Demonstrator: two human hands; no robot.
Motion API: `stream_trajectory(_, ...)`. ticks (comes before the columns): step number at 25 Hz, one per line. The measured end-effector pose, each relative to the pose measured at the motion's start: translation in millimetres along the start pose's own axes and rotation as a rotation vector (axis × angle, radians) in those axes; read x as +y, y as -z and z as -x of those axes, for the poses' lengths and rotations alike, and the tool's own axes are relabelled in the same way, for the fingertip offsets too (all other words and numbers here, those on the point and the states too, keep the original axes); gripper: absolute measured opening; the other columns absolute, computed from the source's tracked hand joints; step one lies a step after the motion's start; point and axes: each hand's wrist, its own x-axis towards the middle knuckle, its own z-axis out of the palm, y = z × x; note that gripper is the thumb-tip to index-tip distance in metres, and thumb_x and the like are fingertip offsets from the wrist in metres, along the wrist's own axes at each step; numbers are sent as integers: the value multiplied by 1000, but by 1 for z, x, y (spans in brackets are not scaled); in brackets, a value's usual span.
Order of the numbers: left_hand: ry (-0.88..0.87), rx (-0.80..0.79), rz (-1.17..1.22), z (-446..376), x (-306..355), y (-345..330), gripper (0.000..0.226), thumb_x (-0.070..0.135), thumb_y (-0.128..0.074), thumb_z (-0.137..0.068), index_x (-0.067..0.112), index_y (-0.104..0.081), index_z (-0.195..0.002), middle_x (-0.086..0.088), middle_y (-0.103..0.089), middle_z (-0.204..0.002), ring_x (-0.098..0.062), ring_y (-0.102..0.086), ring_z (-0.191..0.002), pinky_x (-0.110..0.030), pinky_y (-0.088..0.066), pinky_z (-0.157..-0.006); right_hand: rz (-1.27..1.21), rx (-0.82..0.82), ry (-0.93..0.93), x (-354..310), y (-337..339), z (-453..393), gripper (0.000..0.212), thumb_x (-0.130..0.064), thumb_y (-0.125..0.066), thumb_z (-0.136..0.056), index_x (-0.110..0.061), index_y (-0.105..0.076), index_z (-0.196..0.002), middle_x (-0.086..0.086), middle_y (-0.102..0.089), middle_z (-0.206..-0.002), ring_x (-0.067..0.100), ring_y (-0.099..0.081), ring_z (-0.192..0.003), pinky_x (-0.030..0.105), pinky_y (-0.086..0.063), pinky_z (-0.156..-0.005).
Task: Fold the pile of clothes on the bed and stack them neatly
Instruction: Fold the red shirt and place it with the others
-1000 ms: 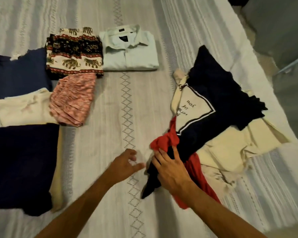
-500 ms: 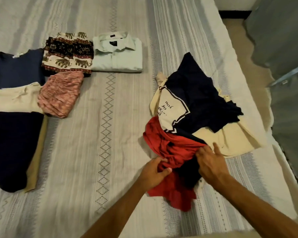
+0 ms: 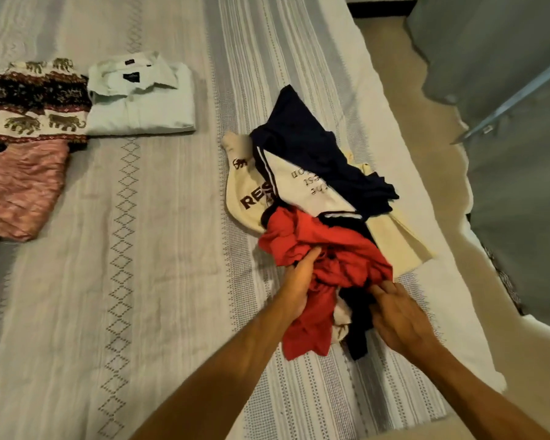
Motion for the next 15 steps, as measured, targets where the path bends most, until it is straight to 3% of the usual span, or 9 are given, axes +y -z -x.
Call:
stream_trajectory(2,72,-146,12,-14,3,-50,45,44,-80,-85,18,-73,-121,4,-79,-107,-17,-76,-100,-35,-60,-94,-194,-4,-95,22,-5,-3,57,-38,-31,-84,-6,-66,-116,17,-64,-109,41,-61,-97,46,-53,-79)
stream_trajectory(3,99,-174,-70,-18,5,-72,69,58,-85,-69,19,-72,-124,7,-77,-114,-17,-74,-105,-37,-58,-98,-309,20,-170,34,-2,-7,62,-40,-31,-83,-2,-66,-117,20,-66,-107,43,-63,-96,44,-52,-78)
stream_trajectory(4,86,-173,-185,-29,1,-87,93,68,-87,-57,20,-68,-134,10,-71,-125,-17,-69,-115,-38,-52,-106,-402,13,-266,44,5,-8,58,-40,-35,-86,0,-66,-115,21,-67,-104,43,-64,-94,40,-49,-76)
stream_trajectory(5,50,-156,-344,-34,-3,-94,101,70,-86,-57,20,-61,-142,10,-64,-132,-16,-62,-123,-38,-46,-112,-465,-11,-379,52,14,-6,47,-35,-41,-92,-2,-67,-113,21,-68,-103,41,-63,-93,38,-45,-75)
stream_trajectory(7,-16,-135,-577,-43,-13,-92,86,76,-78,-70,21,-65,-135,3,-66,-131,-15,-61,-122,-34,-45,-112,-626,-38,-557,65,18,-5,28,-14,-52,-99,-7,-68,-121,21,-71,-115,35,-62,-96,38,-47,-82)
stream_trajectory(9,-144,-122,-729,-33,-10,-66,83,94,-65,-62,25,-75,-107,4,-75,-106,-14,-68,-100,-29,-52,-96,-677,93,-582,60,12,-1,30,-6,-59,-96,-6,-64,-126,22,-69,-120,38,-63,-105,42,-49,-88)
stream_trajectory(12,-489,-10,-890,-24,-12,-14,40,58,-67,-94,19,-74,-99,-1,-72,-96,-18,-68,-88,-35,-56,-81,-537,390,-395,31,8,-2,52,-14,-72,-90,-6,-49,-136,21,-54,-130,40,-52,-120,50,-46,-99)
stream_trajectory(14,-666,19,-954,-14,-1,11,34,41,-61,-104,17,-67,-82,0,-63,-78,-16,-62,-71,-38,-53,-66,-452,408,-192,13,21,-14,66,-27,-76,-87,-20,-46,-145,15,-47,-141,33,-47,-128,51,-43,-106)
stream_trajectory(15,-700,-7,-956,-8,8,16,36,39,-59,-106,16,-64,-78,2,-60,-72,-15,-59,-66,-41,-51,-63,-330,387,-112,4,30,-25,62,-36,-73,-87,-28,-49,-144,11,-46,-144,32,-46,-131,53,-41,-108)
